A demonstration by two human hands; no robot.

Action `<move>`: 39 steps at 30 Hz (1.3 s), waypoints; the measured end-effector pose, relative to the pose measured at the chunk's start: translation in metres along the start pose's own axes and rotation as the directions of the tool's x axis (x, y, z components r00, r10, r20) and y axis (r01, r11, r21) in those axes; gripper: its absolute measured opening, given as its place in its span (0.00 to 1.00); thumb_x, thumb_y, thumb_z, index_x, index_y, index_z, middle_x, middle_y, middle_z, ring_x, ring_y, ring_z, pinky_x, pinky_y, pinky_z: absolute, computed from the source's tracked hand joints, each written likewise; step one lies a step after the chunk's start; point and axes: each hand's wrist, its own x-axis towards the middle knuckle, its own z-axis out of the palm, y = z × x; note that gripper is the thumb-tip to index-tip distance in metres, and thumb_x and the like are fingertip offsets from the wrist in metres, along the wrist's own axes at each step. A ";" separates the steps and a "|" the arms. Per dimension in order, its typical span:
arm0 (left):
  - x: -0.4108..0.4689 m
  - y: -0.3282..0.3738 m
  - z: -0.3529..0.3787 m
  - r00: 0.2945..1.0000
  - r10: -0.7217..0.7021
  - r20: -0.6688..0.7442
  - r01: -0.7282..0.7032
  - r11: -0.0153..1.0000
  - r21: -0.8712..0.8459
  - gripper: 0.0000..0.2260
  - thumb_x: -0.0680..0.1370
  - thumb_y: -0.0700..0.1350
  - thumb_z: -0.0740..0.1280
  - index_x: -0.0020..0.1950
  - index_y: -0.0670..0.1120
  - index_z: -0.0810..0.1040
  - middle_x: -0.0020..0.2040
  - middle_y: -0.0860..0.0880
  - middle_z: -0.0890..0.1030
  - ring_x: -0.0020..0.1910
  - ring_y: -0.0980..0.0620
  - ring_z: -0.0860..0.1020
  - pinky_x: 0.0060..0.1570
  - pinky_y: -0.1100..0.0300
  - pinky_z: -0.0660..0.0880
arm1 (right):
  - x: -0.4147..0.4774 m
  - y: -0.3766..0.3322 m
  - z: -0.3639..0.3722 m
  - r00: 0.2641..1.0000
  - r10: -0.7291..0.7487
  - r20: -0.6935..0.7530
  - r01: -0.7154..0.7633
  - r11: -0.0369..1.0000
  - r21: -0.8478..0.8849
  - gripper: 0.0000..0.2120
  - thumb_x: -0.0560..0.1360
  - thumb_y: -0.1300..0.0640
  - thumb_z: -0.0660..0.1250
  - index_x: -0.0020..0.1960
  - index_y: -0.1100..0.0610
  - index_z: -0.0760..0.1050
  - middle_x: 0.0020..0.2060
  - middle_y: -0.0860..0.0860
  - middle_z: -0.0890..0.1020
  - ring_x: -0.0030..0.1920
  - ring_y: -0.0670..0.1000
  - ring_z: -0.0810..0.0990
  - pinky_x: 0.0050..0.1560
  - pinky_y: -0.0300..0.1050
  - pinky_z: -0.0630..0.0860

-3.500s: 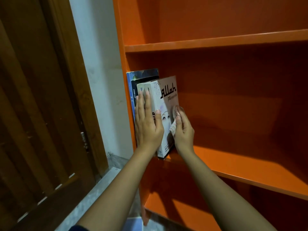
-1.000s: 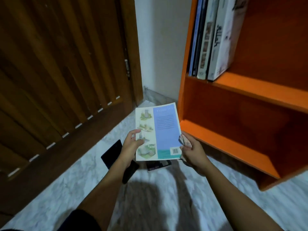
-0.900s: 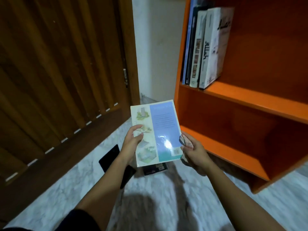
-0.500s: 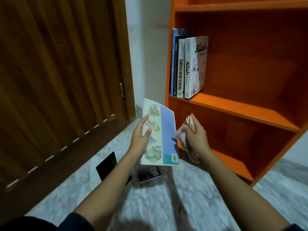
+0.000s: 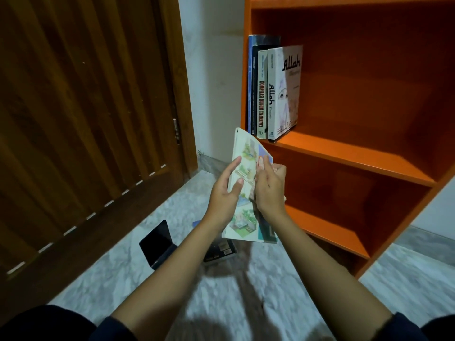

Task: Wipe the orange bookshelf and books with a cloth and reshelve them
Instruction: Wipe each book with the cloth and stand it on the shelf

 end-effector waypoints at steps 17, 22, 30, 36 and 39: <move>0.002 0.012 -0.007 0.998 0.056 -0.015 -0.057 0.995 -0.087 0.21 0.81 0.38 0.58 0.67 0.61 0.63 0.73 0.50 0.66 0.68 0.52 0.70 0.65 0.50 0.71 | 0.002 -0.020 0.011 0.949 -0.314 -0.029 0.313 0.928 0.200 0.15 0.77 0.64 0.65 0.63 0.57 0.75 0.58 0.49 0.79 0.63 0.47 0.76 0.65 0.50 0.72; 0.001 0.020 -0.007 0.999 0.054 -0.009 -0.055 0.984 -0.172 0.20 0.81 0.39 0.58 0.65 0.62 0.64 0.68 0.49 0.73 0.59 0.51 0.78 0.48 0.59 0.79 | 0.050 -0.046 0.010 0.954 -0.297 0.034 0.288 0.943 0.164 0.14 0.78 0.60 0.63 0.63 0.55 0.76 0.58 0.49 0.80 0.58 0.45 0.77 0.57 0.41 0.76; 0.002 0.014 -0.004 0.996 0.079 0.040 -0.074 0.992 -0.105 0.21 0.81 0.41 0.57 0.65 0.68 0.65 0.72 0.48 0.68 0.66 0.45 0.73 0.58 0.48 0.76 | 0.039 -0.004 0.011 0.973 0.222 -0.071 -0.188 0.927 0.325 0.14 0.80 0.57 0.58 0.61 0.49 0.77 0.57 0.47 0.81 0.55 0.46 0.79 0.55 0.44 0.78; 0.010 0.015 -0.002 0.994 0.096 -0.046 -0.099 0.993 -0.062 0.21 0.82 0.38 0.55 0.72 0.54 0.59 0.70 0.56 0.67 0.67 0.56 0.70 0.62 0.62 0.72 | 0.022 -0.015 0.008 0.928 -0.367 0.060 0.348 0.915 0.203 0.16 0.79 0.61 0.61 0.65 0.50 0.73 0.60 0.44 0.78 0.61 0.39 0.75 0.60 0.37 0.73; 0.015 0.015 -0.007 0.990 0.086 -0.110 -0.097 0.989 -0.108 0.21 0.82 0.37 0.54 0.74 0.49 0.58 0.67 0.53 0.70 0.60 0.63 0.75 0.53 0.69 0.75 | 0.018 0.000 0.005 0.825 -0.545 0.149 0.530 0.838 0.133 0.17 0.77 0.66 0.63 0.64 0.54 0.72 0.59 0.45 0.77 0.63 0.37 0.72 0.67 0.37 0.67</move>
